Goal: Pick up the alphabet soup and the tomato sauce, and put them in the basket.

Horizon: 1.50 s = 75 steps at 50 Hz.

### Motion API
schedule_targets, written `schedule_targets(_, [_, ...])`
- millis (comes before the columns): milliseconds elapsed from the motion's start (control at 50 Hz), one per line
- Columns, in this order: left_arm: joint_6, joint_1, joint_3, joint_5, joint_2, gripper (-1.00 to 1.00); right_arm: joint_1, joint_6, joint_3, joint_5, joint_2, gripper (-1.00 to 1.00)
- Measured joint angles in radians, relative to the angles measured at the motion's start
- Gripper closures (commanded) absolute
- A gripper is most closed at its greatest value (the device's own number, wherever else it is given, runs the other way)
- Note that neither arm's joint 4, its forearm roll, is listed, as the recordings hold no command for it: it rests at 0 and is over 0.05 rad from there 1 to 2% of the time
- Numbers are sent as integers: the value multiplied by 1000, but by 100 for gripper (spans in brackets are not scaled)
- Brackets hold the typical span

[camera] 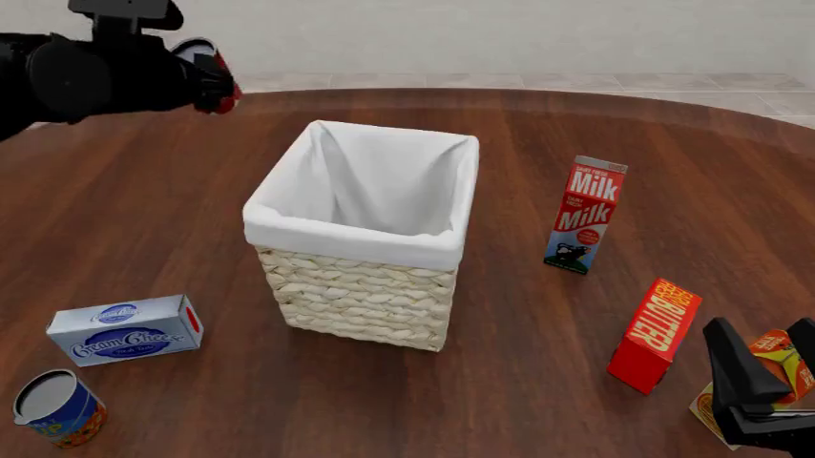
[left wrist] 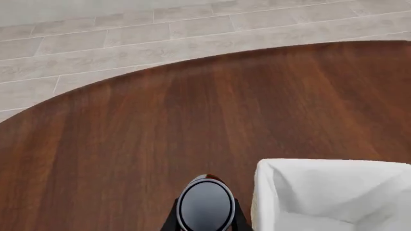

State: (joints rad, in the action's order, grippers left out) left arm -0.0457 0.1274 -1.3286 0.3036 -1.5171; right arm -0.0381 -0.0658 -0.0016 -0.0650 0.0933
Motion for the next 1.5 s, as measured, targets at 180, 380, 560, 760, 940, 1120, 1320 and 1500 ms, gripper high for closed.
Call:
schedule_targets(180, [6,82,11,16,68,100,-1,0,0,-1,2,-100])
schedule_targets(380, [10,159,25,26,113,100,-1,1,0,2,-1,-100])
schedule_targets(560, [11,226,43,28,133,100,0,2,0,9,-10,-100])
schedule_targets(760, [11,294,62,22,135,100,1,-1,1,19,-21,-100])
schedule_targets(940, [5,346,68,21,122,100,2,-4,1,28,-31,-100])
schedule_targets(1120, [-9,386,77,25,90,100,6,-10,1,41,-46,-100])
schedule_targets(1320, [-32,404,73,33,39,100,10,-19,0,58,-65,-100])
schedule_targets(1500, [-51,406,65,47,-11,100,12,-26,0,56,-64,-100])
